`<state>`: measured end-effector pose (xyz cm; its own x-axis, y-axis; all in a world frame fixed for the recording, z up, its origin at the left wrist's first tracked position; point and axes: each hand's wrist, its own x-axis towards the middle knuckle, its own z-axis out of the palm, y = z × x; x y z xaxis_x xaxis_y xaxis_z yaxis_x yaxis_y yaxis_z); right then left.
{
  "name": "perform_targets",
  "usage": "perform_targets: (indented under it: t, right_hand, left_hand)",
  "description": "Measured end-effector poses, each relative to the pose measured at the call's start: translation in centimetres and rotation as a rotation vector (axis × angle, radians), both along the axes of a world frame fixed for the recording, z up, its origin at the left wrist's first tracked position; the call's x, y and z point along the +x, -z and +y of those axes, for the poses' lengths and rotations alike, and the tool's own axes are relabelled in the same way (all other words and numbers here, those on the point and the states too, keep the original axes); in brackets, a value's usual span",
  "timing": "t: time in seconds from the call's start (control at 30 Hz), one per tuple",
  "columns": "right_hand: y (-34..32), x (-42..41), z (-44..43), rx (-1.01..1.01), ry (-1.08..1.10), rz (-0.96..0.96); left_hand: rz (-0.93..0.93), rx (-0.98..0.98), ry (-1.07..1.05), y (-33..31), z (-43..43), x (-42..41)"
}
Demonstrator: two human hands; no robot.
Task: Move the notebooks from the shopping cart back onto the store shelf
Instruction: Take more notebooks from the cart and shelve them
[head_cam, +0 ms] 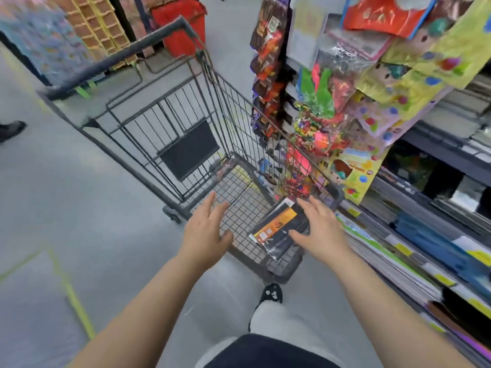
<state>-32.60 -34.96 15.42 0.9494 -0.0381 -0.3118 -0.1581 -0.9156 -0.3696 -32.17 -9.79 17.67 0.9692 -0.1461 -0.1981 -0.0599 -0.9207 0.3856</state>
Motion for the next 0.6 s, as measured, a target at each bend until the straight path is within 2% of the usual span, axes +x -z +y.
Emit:
perform_targets:
  t: [0.17,0.23,0.43,0.6]
  right_hand:
    - [0.2,4.3,-0.7,0.012,0.004,0.045]
    - [0.3,5.3,-1.1,0.021,0.071,0.053]
    - [2.7,5.9,0.0,0.118,0.394,0.031]
    - [5.0,5.7,2.3,0.271,0.793,-0.001]
  left_hand:
    - [0.026,-0.007,0.093,0.4,-1.3,6.0]
    - [0.074,-0.023,0.15,1.0,-2.1,7.5]
    - [0.227,-0.013,0.409,4.1,-2.6,12.6]
    - [0.363,0.038,0.624,6.3,-1.7,18.2]
